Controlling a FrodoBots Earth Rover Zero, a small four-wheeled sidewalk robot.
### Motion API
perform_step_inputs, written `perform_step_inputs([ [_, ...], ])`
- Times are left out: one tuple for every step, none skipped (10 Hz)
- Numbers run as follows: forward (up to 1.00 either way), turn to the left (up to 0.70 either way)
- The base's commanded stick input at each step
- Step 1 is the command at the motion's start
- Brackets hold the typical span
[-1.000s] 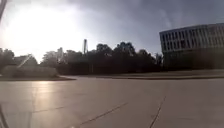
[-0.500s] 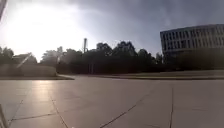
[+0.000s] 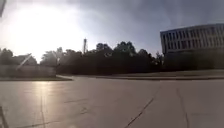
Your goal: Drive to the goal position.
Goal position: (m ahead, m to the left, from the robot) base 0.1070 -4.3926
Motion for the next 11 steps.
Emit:
perform_step_inputs([
  [0.70, 0.00],
  [0.70, 0.00],
  [0.70, 0.00],
  [0.70, 0.00],
  [0.70, 0.00],
  [0.70, 0.00],
  [0.70, 0.00],
  [0.70, 0.00],
  [0.70, 0.00],
  [0.70, 0.00],
  [0.70, 0.00],
])
